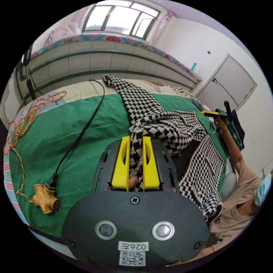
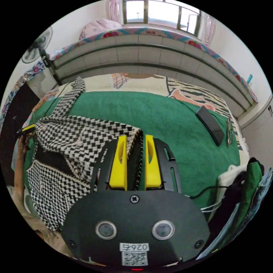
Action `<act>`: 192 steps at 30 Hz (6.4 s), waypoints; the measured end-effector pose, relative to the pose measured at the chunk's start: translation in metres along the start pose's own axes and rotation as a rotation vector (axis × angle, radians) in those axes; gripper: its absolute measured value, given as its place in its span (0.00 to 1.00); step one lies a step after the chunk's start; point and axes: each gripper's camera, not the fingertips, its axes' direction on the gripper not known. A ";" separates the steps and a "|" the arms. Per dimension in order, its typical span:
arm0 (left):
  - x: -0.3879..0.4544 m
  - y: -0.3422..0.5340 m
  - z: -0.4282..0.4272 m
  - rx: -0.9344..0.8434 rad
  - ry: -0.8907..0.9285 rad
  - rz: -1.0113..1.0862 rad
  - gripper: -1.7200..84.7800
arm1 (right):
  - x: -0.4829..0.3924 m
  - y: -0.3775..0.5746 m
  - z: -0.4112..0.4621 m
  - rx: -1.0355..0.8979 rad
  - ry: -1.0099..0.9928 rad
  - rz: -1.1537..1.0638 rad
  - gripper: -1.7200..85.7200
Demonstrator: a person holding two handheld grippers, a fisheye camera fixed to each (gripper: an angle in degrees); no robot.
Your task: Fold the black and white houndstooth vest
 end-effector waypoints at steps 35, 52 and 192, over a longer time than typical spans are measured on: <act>-0.026 0.039 -0.011 -0.049 0.087 -0.113 0.06 | -0.001 0.115 -0.035 0.004 -0.312 -0.404 0.19; -0.093 0.084 0.009 0.105 0.507 -0.234 0.02 | 0.046 0.103 -0.043 -0.023 -0.279 -0.346 0.05; 0.168 0.155 -0.029 -0.121 -0.354 0.176 0.03 | 0.034 0.279 -0.109 0.068 -0.150 0.170 0.12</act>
